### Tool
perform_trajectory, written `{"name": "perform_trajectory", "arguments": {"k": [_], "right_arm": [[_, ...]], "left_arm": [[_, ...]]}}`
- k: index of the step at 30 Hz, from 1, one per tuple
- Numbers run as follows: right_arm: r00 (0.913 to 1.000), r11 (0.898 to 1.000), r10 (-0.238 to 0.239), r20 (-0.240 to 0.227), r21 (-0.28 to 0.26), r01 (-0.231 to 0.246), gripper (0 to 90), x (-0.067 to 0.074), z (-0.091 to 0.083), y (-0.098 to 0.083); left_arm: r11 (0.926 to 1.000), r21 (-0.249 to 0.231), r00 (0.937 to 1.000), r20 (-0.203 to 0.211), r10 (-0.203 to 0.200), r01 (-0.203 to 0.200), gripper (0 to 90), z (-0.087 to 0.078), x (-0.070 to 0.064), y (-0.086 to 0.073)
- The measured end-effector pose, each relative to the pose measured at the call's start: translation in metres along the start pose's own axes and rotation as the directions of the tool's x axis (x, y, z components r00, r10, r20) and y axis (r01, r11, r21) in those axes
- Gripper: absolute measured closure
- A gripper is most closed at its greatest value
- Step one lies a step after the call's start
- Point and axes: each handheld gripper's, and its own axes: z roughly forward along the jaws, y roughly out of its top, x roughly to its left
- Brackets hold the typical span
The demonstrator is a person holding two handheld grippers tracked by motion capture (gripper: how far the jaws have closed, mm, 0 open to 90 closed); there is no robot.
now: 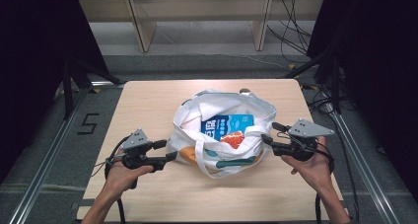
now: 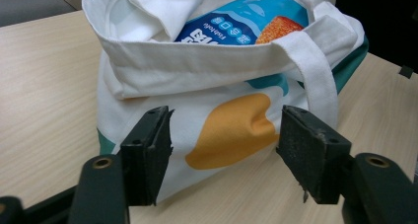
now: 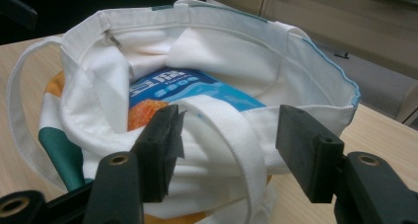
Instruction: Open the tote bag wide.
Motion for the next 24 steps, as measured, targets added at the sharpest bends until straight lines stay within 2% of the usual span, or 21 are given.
{"name": "perform_trajectory", "arguments": {"k": [1,2,5,7,9,10,11,12,13,14,16,18,20,21,22,23,24], "right_arm": [[0.9998,1.000,0.010,-0.017,0.014,-0.009,41.5,0.001,0.000,-0.001],[0.9999,1.000,-0.017,0.003,0.007,0.017,40.7,-0.001,-0.001,-0.001],[0.9999,1.000,0.017,0.000,0.013,-0.017,39.1,0.003,-0.002,-0.003],[0.9999,1.000,0.013,-0.002,0.015,-0.013,38.2,0.003,-0.002,-0.004],[0.9999,1.000,0.015,-0.006,0.020,-0.015,37.6,0.004,-0.002,-0.006],[0.9999,1.000,0.011,0.004,0.010,-0.011,37.3,0.005,-0.002,-0.007],[0.9999,1.000,0.014,0.000,0.015,-0.014,37.2,0.006,-0.002,-0.008],[1.0000,1.000,-0.002,0.002,0.001,0.002,36.9,0.005,-0.002,-0.008],[0.9998,1.000,0.019,0.002,0.006,-0.019,36.6,0.007,-0.003,-0.009],[0.9999,1.000,0.017,-0.005,0.022,-0.016,36.0,0.007,-0.004,-0.010],[0.9994,0.999,0.035,0.006,0.013,-0.035,34.7,0.010,-0.005,-0.012],[0.9998,0.999,0.018,-0.011,0.031,-0.018,34.4,0.008,-0.006,-0.016],[0.9999,0.999,0.012,-0.008,0.031,-0.011,34.2,0.007,-0.007,-0.017],[0.9998,1.000,0.017,-0.002,0.026,-0.017,34.2,0.007,-0.008,-0.019],[0.9998,1.000,0.019,0.009,0.012,-0.019,34.1,0.008,-0.008,-0.021],[0.9994,0.998,0.035,0.000,0.044,-0.035,34.0,0.009,-0.011,-0.022],[0.9993,0.999,0.037,0.003,0.040,-0.037,33.7,0.008,-0.012,-0.024]], "left_arm": [[1.0000,0.003,1.0000,0.005,0.000,0.000,34.7,0.000,-0.001,-0.002],[1.0000,0.004,1.0000,0.001,0.004,-0.004,34.0,0.000,-0.001,-0.003],[0.9998,0.010,0.9999,0.000,0.015,-0.015,32.1,0.000,-0.002,-0.005],[0.9998,0.013,0.9999,0.005,0.013,-0.013,31.2,0.001,-0.002,-0.007],[0.9997,0.021,0.9999,-0.008,0.014,-0.014,30.3,0.001,-0.003,-0.009],[0.9997,0.019,0.9999,-0.001,0.013,-0.013,29.7,0.001,-0.003,-0.010],[0.9999,0.014,0.9999,-0.006,-0.009,0.009,29.0,0.002,-0.005,-0.012],[0.9998,0.020,1.0000,-0.006,0.003,-0.003,28.4,0.001,-0.004,-0.013],[0.9999,0.013,1.0000,-0.009,-0.001,0.001,28.0,0.001,-0.004,-0.014],[1.0000,0.006,0.9999,-0.015,-0.007,0.007,27.4,0.000,-0.005,-0.015],[0.9999,0.006,0.9998,-0.013,-0.013,0.013,25.4,-0.001,-0.008,-0.018],[0.9998,0.014,0.9998,-0.013,0.013,-0.013,25.1,-0.002,-0.008,-0.022],[0.9997,0.019,0.9999,-0.001,0.015,-0.015,25.1,-0.002,-0.008,-0.025],[0.9996,0.026,0.9998,-0.013,0.015,-0.014,25.1,-0.002,-0.008,-0.028],[0.9996,0.025,0.9999,-0.006,0.009,-0.009,25.0,-0.002,-0.007,-0.030],[0.9994,0.035,0.9997,-0.022,0.002,-0.001,25.0,-0.002,-0.007,-0.032],[0.9994,0.031,0.9998,-0.015,-0.015,0.015,25.0,-0.002,-0.006,-0.034]]}}
